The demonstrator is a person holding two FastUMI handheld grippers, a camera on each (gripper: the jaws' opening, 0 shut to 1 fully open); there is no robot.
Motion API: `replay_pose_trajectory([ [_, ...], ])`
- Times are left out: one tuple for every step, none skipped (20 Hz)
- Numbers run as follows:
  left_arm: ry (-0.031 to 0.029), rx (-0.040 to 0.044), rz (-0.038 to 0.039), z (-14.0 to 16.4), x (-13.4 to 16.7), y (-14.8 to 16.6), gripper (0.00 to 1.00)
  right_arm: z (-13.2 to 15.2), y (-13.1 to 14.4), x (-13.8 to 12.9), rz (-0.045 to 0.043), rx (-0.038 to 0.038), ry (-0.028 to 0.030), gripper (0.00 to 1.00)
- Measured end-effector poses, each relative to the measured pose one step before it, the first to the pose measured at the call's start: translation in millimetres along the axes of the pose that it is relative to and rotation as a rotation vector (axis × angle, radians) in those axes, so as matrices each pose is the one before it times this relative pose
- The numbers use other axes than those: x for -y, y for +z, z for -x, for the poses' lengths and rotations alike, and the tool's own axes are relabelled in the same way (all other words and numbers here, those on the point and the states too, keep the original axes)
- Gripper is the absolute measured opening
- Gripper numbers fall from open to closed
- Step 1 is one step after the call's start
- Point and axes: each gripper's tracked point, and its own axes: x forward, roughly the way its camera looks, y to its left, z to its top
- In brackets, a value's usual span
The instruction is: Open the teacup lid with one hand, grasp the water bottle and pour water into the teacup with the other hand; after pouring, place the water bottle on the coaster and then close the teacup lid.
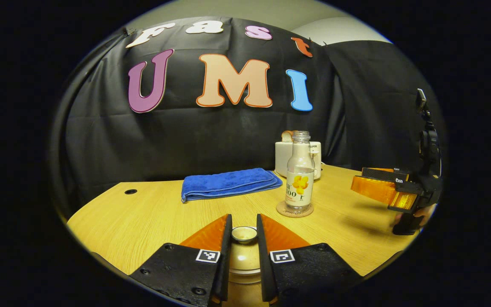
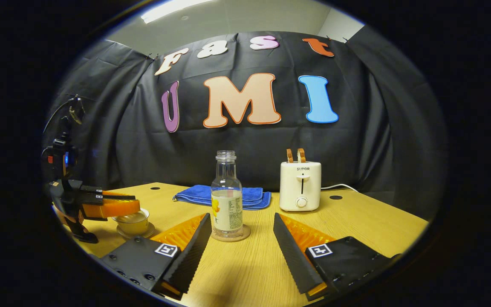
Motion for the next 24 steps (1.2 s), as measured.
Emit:
replay_pose_trajectory([
  [0.00177,-0.00075,0.00004,0.16,-0.70,-0.17,0.28,1.00,0.76,-0.45,-0.00026,-0.00017,0.00353,0.94],
  [0.00077,0.00137,0.00089,-0.09,0.09,1.03,0.28,0.98,-0.56,0.20,0.00022,-0.00067,0.00082,0.91],
  [0.00325,0.00210,0.00132,0.25,-1.12,-0.37,0.29,0.62,0.13,0.42,0.00012,-0.00055,-0.00102,0.91],
  [0.00339,0.00340,0.00169,-0.12,-0.74,1.18,0.29,0.93,-0.07,0.82,0.00045,-0.00001,-0.00303,0.91],
  [-0.00135,0.00327,0.00175,-0.49,0.13,-0.59,0.31,1.39,0.38,0.20,-0.00003,0.00042,-0.00051,0.91],
  [0.00037,0.00116,0.00295,1.22,0.48,0.82,0.33,0.38,-0.24,0.65,-0.00015,-0.00042,-0.00157,0.94],
  [0.00493,0.00466,0.00359,2.79,-1.38,0.34,0.33,0.74,0.37,0.03,0.00015,0.00106,-0.00096,0.91],
  [0.00512,0.00934,0.00317,0.90,-0.44,1.45,0.34,0.52,-0.17,0.68,0.00017,0.00014,-0.00023,0.92],
  [0.00565,0.01018,0.00771,1.13,-1.98,1.04,0.50,0.22,0.05,-0.19,-0.00028,-0.00035,-0.00030,0.91],
  [0.00831,0.01129,0.00625,1.97,-1.47,1.91,0.59,0.33,-0.25,0.91,0.00011,0.00010,-0.00005,0.91],
  [0.01232,0.00928,0.00571,2.81,-2.10,1.44,0.73,0.31,0.24,-0.09,0.00021,0.00005,-0.00072,0.91],
  [0.01010,0.01077,0.00049,2.90,-1.44,1.64,0.78,-0.05,0.29,0.71,-0.00011,0.00033,-0.00205,0.91],
  [0.01697,0.01040,-0.00114,4.18,-2.43,1.31,0.84,0.27,0.23,0.04,0.00005,0.00070,-0.00194,0.91],
  [0.01959,0.01102,-0.00100,3.62,-3.38,1.57,0.86,0.67,-0.75,0.17,0.00013,-0.00057,-0.00025,0.94],
  [0.02237,0.01119,0.00160,4.14,-4.01,1.11,0.89,-0.29,0.58,-0.07,-0.00028,0.00077,-0.00016,0.91],
  [0.01989,0.00860,-0.00202,4.25,-4.14,1.98,0.90,0.46,-0.18,0.51,0.00001,-0.00014,-0.00008,0.91],
  [0.01817,0.00664,-0.00023,3.71,-4.45,0.38,0.92,0.15,0.10,0.38,-0.00012,-0.00033,-0.00094,0.91],
  [0.01700,0.00377,0.00111,3.28,-4.57,0.99,0.92,0.18,0.18,0.04,0.00041,0.00141,-0.00191,0.91],
  [0.02245,0.00382,0.00221,4.62,-6.06,0.07,0.92,-0.20,0.85,1.13,0.00090,0.00202,-0.00823,0.91],
  [0.02066,0.00056,0.00081,3.20,-6.26,-0.30,0.92,0.33,-0.78,2.75,-0.00094,0.00041,-0.00925,0.94],
  [0.02315,0.00097,-0.00295,3.92,-6.63,0.22,0.92,0.12,0.35,2.16,0.00066,-0.00003,-0.00931,0.92],
  [0.01828,-0.00021,-0.00353,3.03,-5.45,0.77,0.92,1.12,-0.16,2.27,-0.00004,0.00041,-0.01034,0.94],
  [0.02115,-0.00076,-0.00478,3.60,-5.43,-0.51,0.92,0.42,0.40,3.01,0.00050,0.00070,-0.01284,0.91],
  [0.02053,0.00010,-0.00024,2.22,-5.81,-0.67,0.92,-0.67,0.22,2.89,0.00023,0.00001,-0.01217,0.92],
])
